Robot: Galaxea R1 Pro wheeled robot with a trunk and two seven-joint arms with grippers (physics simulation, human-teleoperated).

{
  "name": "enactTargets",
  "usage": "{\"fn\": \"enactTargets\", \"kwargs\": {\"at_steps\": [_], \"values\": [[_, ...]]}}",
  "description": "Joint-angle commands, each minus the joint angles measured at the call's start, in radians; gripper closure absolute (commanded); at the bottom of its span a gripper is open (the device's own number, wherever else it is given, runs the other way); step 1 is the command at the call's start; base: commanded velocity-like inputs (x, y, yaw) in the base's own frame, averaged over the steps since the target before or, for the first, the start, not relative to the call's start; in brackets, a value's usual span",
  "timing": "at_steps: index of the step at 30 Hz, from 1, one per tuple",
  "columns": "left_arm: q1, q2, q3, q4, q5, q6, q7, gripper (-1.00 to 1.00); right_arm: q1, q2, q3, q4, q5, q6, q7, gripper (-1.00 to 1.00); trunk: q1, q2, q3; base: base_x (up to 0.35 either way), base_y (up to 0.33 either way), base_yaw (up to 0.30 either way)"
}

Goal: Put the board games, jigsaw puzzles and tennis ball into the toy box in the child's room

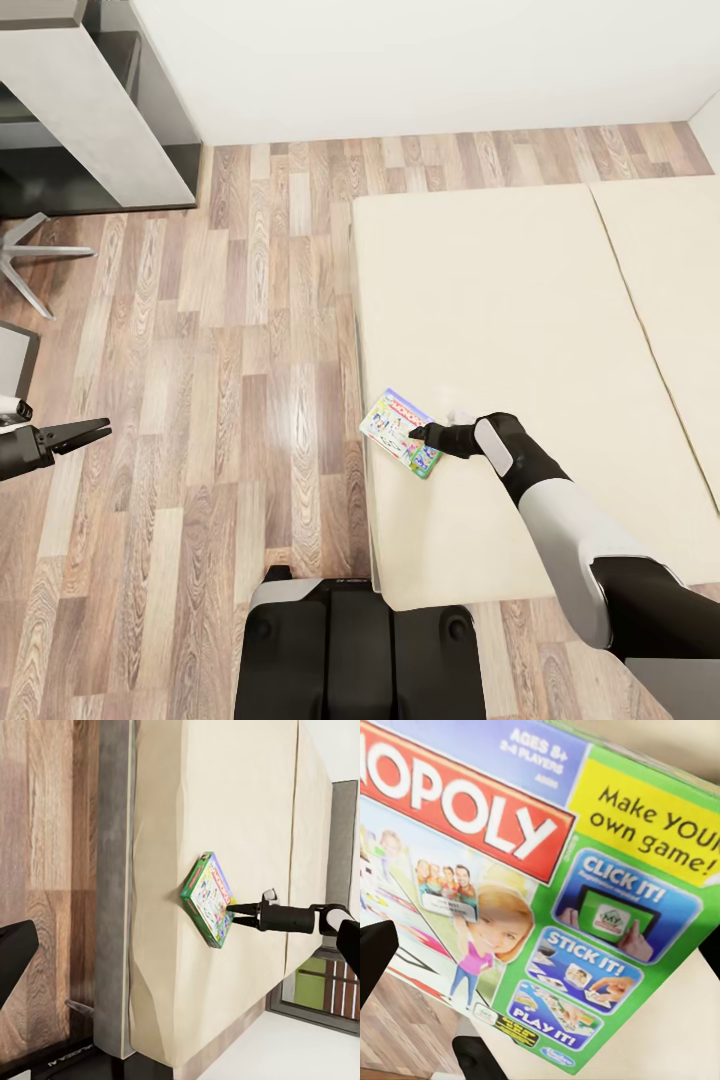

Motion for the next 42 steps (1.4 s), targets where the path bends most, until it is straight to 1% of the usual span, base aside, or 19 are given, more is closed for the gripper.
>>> {"fn": "enactTargets", "kwargs": {"at_steps": [1,8,21,42], "values": [[0.000,0.000,0.000,0.000,-0.001,0.011,-0.005,-1.00,0.000,0.000,0.000,-0.001,0.004,0.004,0.004,-1.00,0.001,-0.002,0.000,0.000,0.000,0.000],[0.000,0.000,0.000,0.000,-0.001,0.011,-0.005,-1.00,0.000,0.001,0.000,-0.001,0.004,0.004,0.004,-1.00,0.001,-0.002,0.005,0.000,0.000,0.000],[0.000,0.000,-0.001,0.000,-0.001,0.011,-0.005,-1.00,0.000,0.002,0.001,-0.001,0.004,0.004,0.004,-1.00,0.001,-0.002,0.007,0.000,0.000,0.000],[0.000,0.000,-0.001,0.000,-0.001,0.011,-0.006,-1.00,0.000,0.002,0.000,0.000,0.004,0.004,0.004,-1.00,0.001,-0.002,0.017,0.000,0.000,0.000]]}}
